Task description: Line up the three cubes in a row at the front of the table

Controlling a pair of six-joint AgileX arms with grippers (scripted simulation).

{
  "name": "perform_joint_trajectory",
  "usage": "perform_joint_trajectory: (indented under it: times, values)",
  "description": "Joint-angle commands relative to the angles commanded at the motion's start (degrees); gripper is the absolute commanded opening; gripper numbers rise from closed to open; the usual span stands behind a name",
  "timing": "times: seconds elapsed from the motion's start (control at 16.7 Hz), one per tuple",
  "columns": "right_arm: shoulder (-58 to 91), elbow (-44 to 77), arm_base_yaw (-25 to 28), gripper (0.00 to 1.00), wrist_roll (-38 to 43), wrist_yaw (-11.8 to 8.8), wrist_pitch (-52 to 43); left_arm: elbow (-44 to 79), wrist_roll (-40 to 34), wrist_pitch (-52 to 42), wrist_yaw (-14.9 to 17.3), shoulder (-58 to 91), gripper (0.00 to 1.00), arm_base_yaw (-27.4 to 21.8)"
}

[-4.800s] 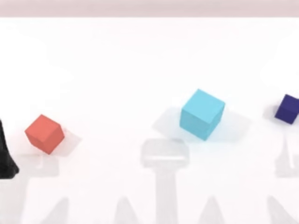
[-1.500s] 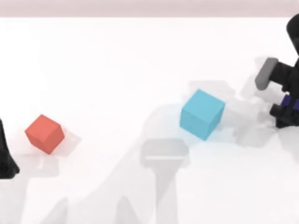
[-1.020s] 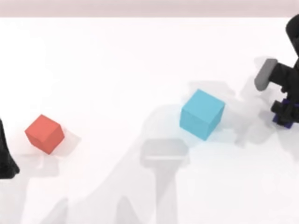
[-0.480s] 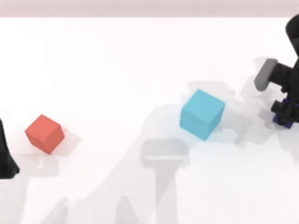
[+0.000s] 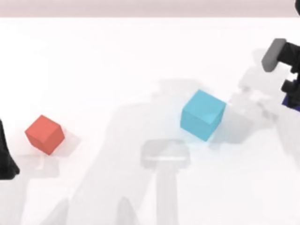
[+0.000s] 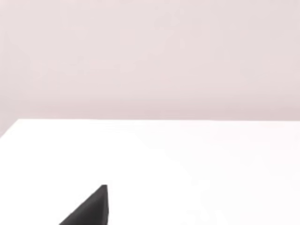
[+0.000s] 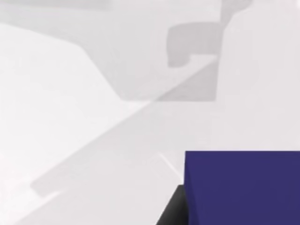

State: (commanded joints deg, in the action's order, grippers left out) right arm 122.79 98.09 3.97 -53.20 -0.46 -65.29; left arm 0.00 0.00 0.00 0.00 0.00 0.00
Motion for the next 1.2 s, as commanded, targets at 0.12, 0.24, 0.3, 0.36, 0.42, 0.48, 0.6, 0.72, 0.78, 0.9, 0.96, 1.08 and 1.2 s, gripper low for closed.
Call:
perform_joint_trajectory:
  times: [0.12, 0.24, 0.3, 0.36, 0.42, 0.48, 0.6, 0.72, 0.78, 0.9, 0.96, 1.08, 1.2]
  values:
    - [-0.7, 1.1, 0.1, 0.00, 0.0, 0.0, -1.4, 0.0, 0.0, 0.0, 0.0, 0.0, 1.00, 0.0]
    - [-0.7, 1.1, 0.1, 0.00, 0.0, 0.0, -1.4, 0.0, 0.0, 0.0, 0.0, 0.0, 1.00, 0.0]
    - [-0.5, 1.0, -0.2, 0.00, 0.1, 0.0, -1.2, 0.0, 0.0, 0.0, 0.0, 0.0, 1.00, 0.0]
    - [-0.6, 0.9, -0.1, 0.00, 0.1, 0.0, -1.2, 0.0, 0.0, 0.0, 0.0, 0.0, 1.00, 0.0]
    - [-0.9, 0.5, 0.6, 0.00, 0.2, 0.0, -1.2, 0.0, 0.0, 0.0, 0.0, 0.0, 1.00, 0.0]
    - [-1.6, -0.2, 1.9, 0.00, 0.3, 0.0, -1.1, 0.0, 0.0, 0.0, 0.0, 0.0, 1.00, 0.0]
    - [-3.7, -2.5, 6.1, 0.00, 1.0, 0.0, -0.7, 0.0, 0.0, 0.0, 0.0, 0.0, 1.00, 0.0]
    - [-6.5, -5.7, 11.8, 0.00, 1.9, -0.1, -0.4, 0.0, 0.0, 0.0, 0.0, 0.0, 1.00, 0.0]
    - [-8.0, -7.7, 15.2, 0.00, 2.4, -0.1, -0.2, 0.0, 0.0, 0.0, 0.0, 0.0, 1.00, 0.0]
    - [-11.2, -11.7, 22.4, 0.00, 3.4, -0.2, 0.2, 0.0, 0.0, 0.0, 0.0, 0.0, 1.00, 0.0]
    - [-12.9, -13.7, 26.0, 0.00, 3.9, -0.3, 0.4, 0.0, 0.0, 0.0, 0.0, 0.0, 1.00, 0.0]
    - [-16.0, -17.3, 32.3, 0.00, 4.8, -0.3, 0.9, 0.0, 0.0, 0.0, 0.0, 0.0, 1.00, 0.0]
    - [-18.5, -20.0, 36.6, 0.00, 5.5, -0.3, 1.4, 0.0, 0.0, 0.0, 0.0, 0.0, 1.00, 0.0]
